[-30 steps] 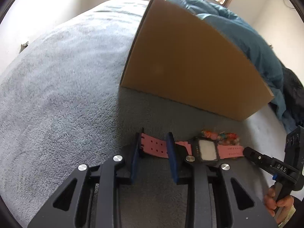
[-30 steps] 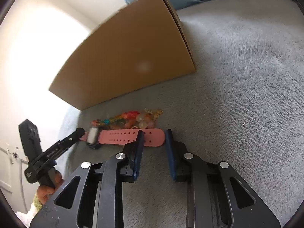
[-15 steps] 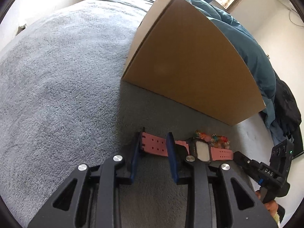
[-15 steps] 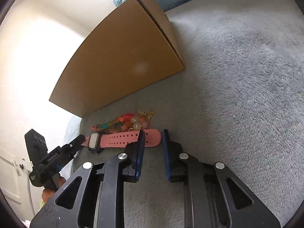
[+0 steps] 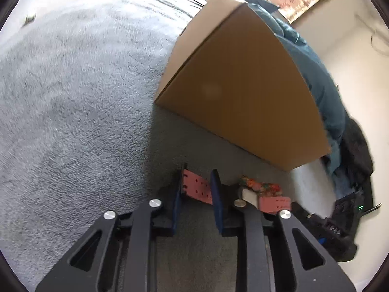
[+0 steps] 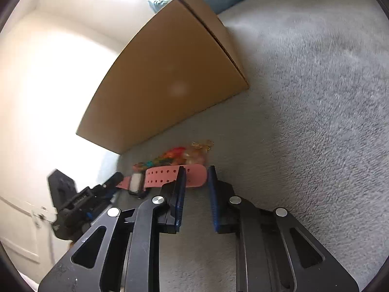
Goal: Organize jewelry
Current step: 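Close the left tool on the pink watch strap, then lift the pink watch with the left tool and carry it over the box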
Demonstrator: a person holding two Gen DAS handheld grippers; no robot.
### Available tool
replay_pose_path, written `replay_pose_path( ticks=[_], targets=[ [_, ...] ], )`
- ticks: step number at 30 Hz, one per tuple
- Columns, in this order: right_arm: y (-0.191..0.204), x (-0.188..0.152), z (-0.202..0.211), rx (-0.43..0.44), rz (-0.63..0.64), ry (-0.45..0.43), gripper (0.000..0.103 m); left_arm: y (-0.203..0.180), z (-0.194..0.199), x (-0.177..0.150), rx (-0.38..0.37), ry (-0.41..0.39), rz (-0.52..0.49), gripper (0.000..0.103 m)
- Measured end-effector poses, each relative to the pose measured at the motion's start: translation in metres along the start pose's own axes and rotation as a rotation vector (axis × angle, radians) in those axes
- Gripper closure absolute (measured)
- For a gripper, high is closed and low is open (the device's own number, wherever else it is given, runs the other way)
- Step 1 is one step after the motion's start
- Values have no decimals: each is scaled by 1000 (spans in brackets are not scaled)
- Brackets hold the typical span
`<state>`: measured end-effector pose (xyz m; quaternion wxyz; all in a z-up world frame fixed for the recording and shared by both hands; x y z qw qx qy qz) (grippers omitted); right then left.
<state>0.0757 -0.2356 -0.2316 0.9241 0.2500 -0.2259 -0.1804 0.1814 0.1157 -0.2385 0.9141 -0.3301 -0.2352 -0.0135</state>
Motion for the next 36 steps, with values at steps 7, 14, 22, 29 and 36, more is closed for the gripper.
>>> replay_pose_path(
  ticks=[7, 14, 22, 29, 36],
  targets=[
    [3, -2, 4, -167, 114, -50, 100, -26, -1, -10, 243, -19, -261, 91],
    [30, -1, 35, -275, 287, -178, 102, -54, 19, -24, 356, -104, -440, 93],
    [71, -6, 64, -314, 404, -281, 102, -90, 56, -19, 360, -197, -503, 94],
    [109, 25, 104, -272, 448, -396, 102, -138, 97, 16, 326, -320, -576, 94],
    [146, 110, 95, -262, 510, -437, 102, -165, 84, 112, 226, -320, -549, 94]
  ],
)
Point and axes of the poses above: each gripper's, at about its wrist camera, not at the fingertips, and z roughly against the way its jaws point, y to its left, x to its top, the point moved 8 cm from there along -z, roughly the way its jaws point, and after that the axes turned 10 degrees about -x, right-handed, at the moved point
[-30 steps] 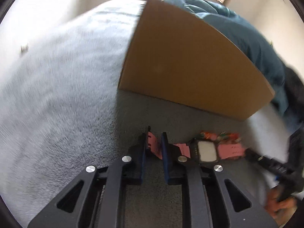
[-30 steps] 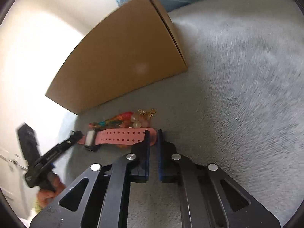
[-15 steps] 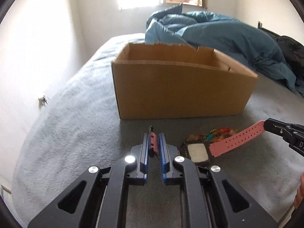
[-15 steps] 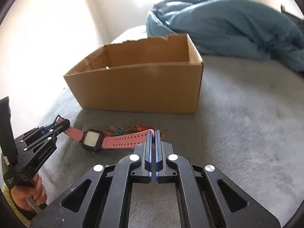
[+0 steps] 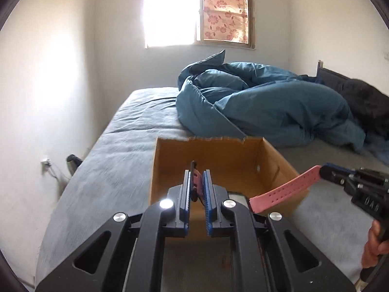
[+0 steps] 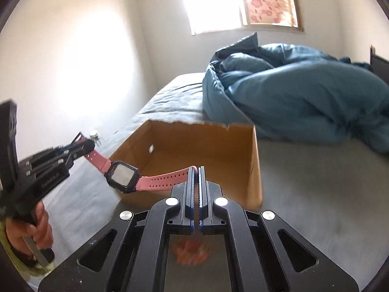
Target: Organize jewelry
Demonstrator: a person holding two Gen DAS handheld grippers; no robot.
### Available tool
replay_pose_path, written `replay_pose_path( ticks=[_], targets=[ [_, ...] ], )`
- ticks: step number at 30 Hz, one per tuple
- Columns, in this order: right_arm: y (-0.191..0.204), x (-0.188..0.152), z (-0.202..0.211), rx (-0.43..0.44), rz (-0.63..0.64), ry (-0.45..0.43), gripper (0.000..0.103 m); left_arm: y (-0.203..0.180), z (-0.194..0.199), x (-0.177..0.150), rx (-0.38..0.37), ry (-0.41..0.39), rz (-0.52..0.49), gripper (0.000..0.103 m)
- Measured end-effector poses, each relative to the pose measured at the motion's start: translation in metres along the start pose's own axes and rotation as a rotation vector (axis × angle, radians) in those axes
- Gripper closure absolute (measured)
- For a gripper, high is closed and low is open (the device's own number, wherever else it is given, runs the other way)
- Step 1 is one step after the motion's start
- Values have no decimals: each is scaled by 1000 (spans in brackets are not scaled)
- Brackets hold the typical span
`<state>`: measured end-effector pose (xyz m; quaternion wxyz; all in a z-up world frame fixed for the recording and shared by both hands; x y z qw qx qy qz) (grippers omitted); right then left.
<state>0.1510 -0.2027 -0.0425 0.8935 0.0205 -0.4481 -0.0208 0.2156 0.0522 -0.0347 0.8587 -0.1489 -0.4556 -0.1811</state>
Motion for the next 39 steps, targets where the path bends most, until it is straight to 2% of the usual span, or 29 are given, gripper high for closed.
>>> replay_pose_path(
  ticks=[5, 11, 14, 20, 24, 33, 35, 37, 39],
  targets=[
    [-7, 37, -74, 9, -18, 109, 102, 28, -78, 30, 7, 126, 41, 94],
    [-17, 49, -164, -12, -55, 302, 102, 50, -160, 37, 47, 302, 70, 94],
    [-16, 44, -187, -33, -55, 359, 102, 62, -183, 30, 66, 378, 92, 93],
    [-15, 33, -212, -75, -57, 452, 97, 76, -203, 22, 96, 421, 122, 89],
    [-17, 31, -209, -94, -53, 444, 96, 77, -199, 24, 109, 391, 135, 89],
    [-27, 40, -154, -76, -56, 361, 96, 78, -155, 40, 81, 279, 152, 89],
    [-27, 42, -138, -45, -64, 339, 93, 76, -138, 43, 63, 252, 157, 89],
    [-28, 41, -120, -10, -75, 318, 85, 72, -116, 42, 37, 223, 155, 89],
    [-28, 38, -107, 4, -79, 301, 80, 71, -98, 36, 37, 202, 130, 89]
  ],
)
Point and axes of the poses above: each gripper's, at about its wrist camera, not at the fingertips, and z roughly against the way its jaws point, y to its left, x to its top, the point moved 8 cm from there along -z, roughly the way its jaws point, and after that the axes turned 10 degrees about -x, right-handed, at the moved point
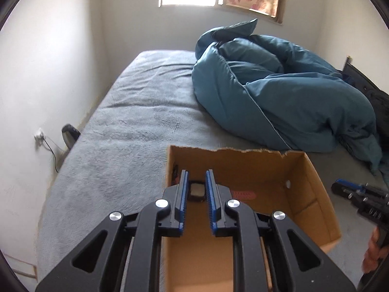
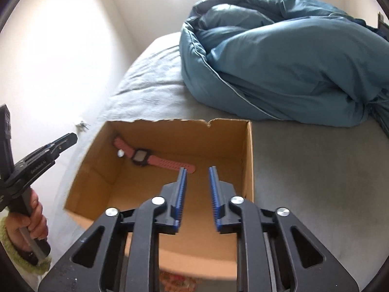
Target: Organize jewelry
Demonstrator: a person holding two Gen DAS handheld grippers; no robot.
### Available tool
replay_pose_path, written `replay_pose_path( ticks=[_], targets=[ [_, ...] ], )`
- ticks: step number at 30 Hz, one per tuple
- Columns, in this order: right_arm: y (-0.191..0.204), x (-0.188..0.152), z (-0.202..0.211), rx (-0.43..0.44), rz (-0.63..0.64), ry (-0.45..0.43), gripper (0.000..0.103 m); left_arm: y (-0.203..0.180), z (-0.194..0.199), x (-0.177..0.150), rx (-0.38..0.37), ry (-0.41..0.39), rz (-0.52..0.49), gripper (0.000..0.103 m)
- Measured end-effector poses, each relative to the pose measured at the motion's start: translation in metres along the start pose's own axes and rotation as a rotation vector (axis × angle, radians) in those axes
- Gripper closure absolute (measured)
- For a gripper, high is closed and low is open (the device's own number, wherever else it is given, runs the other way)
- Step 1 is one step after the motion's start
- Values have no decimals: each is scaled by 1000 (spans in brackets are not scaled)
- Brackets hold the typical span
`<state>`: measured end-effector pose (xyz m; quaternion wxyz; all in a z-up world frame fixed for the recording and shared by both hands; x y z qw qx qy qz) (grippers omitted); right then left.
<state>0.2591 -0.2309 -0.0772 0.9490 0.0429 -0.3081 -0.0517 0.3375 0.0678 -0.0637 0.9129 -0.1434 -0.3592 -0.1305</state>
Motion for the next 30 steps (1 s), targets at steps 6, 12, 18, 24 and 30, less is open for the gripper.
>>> replay_pose_path(
  ticks=[6, 12, 18, 24, 30],
  targets=[
    [-20, -22, 6, -31, -45, 10, 66, 29, 11, -28, 2, 38, 84, 85],
    [0, -19, 1, 17, 10, 22, 64, 57, 13, -48, -40, 33, 206, 85],
    [92, 5, -51, 173, 285, 156, 64, 39, 7, -59, -34, 57, 83, 85],
    [134, 6, -134, 119, 624, 268, 64, 35, -2, -73, -49, 75, 27, 83],
    [151, -4, -184, 99, 805, 314, 52, 38, -4, -73, -82, 65, 39, 82]
  ],
)
Point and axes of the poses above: each gripper's, at about its wrist camera, not at the fingertips, and z roughly against the way its jaws point, y to its left, x to its top, the point moved 8 cm from there along -z, roughly the way its jaws point, and after that the axes turned 10 degrees about -x, right-handed, at the moved point
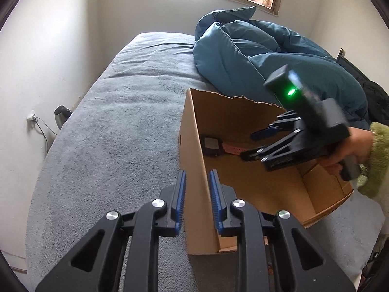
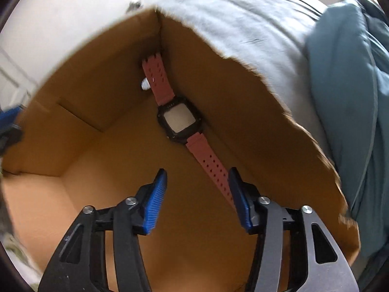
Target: Organize jewelry
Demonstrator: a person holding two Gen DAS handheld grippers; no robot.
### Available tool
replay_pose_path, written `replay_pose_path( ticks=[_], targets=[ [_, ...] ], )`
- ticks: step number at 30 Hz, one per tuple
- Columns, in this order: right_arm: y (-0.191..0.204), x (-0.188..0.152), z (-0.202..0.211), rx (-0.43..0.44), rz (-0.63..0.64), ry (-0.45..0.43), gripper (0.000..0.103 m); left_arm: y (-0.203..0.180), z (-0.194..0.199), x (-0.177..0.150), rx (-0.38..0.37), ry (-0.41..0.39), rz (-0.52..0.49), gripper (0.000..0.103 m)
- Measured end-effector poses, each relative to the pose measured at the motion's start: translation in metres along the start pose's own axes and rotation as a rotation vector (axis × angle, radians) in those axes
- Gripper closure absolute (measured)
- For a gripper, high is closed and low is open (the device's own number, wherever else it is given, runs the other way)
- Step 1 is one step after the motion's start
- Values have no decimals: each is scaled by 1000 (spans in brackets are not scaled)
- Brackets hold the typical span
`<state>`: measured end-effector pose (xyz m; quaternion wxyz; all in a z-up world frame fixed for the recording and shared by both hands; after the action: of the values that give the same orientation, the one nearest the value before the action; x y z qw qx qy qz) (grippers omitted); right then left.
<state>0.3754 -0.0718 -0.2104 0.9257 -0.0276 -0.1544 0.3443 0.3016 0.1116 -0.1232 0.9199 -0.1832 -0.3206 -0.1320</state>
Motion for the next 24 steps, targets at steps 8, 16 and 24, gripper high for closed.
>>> replay_pose_path(
  ticks=[8, 16, 24],
  targets=[
    [-8, 4, -33, 8, -53, 4, 62, 3, -3, -4, -25, -21, 50, 84],
    [-21, 0, -33, 3, -48, 87, 85, 4, -9, -8, -43, -2, 84, 85],
    [-36, -20, -29, -127, -7, 189, 101, 3, -15, -15, -34, 30, 91, 85]
  ],
)
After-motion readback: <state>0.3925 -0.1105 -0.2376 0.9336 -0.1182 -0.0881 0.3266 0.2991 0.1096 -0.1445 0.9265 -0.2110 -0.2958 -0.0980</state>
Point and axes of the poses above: each gripper's, at about its wrist camera, not at the fingertips, and z roughly against the way its jaws point, y to its left, x to its top, the point moved 8 cm from there along -z, roughly the way its jaws point, and after that the axes turned 10 degrees about -x, right-handed, at the moved point
